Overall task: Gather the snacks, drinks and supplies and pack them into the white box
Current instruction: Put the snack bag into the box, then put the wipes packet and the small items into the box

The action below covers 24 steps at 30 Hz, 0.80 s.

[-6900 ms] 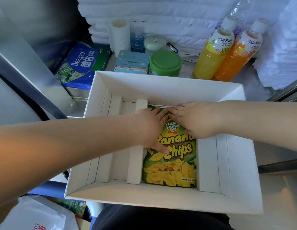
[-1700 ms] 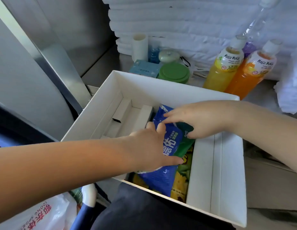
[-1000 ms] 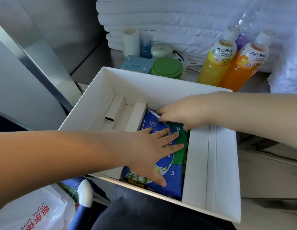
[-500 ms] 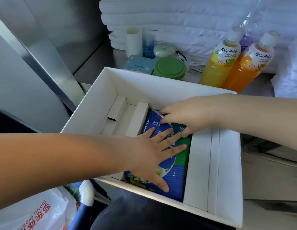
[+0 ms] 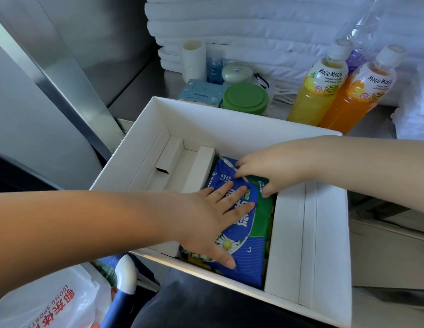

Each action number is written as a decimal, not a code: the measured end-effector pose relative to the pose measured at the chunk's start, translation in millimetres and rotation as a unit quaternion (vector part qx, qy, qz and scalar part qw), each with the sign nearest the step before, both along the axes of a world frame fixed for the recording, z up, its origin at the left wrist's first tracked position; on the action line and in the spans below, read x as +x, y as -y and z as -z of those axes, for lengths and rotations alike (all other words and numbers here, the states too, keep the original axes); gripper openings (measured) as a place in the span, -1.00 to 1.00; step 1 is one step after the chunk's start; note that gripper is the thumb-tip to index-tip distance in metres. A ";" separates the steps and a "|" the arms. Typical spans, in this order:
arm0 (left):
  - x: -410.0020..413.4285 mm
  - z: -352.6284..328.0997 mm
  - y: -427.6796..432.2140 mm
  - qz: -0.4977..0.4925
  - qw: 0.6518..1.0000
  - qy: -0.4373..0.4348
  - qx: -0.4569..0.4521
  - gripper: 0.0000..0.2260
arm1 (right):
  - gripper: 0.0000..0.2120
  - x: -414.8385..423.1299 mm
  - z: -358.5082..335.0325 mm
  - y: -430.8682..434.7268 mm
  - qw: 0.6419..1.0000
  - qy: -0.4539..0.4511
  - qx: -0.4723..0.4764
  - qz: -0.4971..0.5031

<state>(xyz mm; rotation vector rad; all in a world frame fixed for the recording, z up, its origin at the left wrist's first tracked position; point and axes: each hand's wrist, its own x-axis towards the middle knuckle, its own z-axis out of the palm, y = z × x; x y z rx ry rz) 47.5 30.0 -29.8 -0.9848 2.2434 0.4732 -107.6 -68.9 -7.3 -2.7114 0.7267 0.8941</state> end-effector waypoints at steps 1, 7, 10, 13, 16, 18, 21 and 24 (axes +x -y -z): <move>2.4 -0.8 1.3 0.004 1.000 -0.006 -0.003 -0.15 | -0.40 -0.9 -1.0 0.1 1.000 -0.007 -0.007 -0.007; 5.4 3.0 -0.6 0.008 1.000 -0.001 -0.001 -0.17 | -0.43 1.8 6.4 -3.8 0.996 -0.041 -0.066 -0.048; 3.3 1.8 1.5 0.010 1.000 0.001 -0.002 -0.17 | -0.42 3.3 5.8 -4.3 0.995 -0.053 -0.070 -0.046; 8.7 -2.9 5.0 0.029 0.999 -0.023 -0.040 -0.24 | -0.48 0.5 -4.1 -4.1 0.996 -0.022 -0.071 -0.044; 25.2 -17.6 12.1 0.056 0.986 -0.057 -0.147 -0.31 | -0.64 -6.2 -21.6 -7.3 0.988 0.085 -0.114 -0.056; 41.3 -31.7 17.9 0.049 0.969 -0.092 -0.222 -0.37 | -0.70 -14.3 -33.1 -11.5 0.969 0.174 -0.168 -0.054; 60.6 -57.2 29.3 0.000 0.926 -0.185 -0.328 -0.47 | -0.75 -26.3 -46.0 -17.0 0.931 0.287 -0.222 -0.020; 72.1 -67.7 49.9 -0.025 0.885 -0.202 -0.419 -0.46 | -0.74 -25.2 -48.8 -16.3 0.910 0.314 -0.271 -0.018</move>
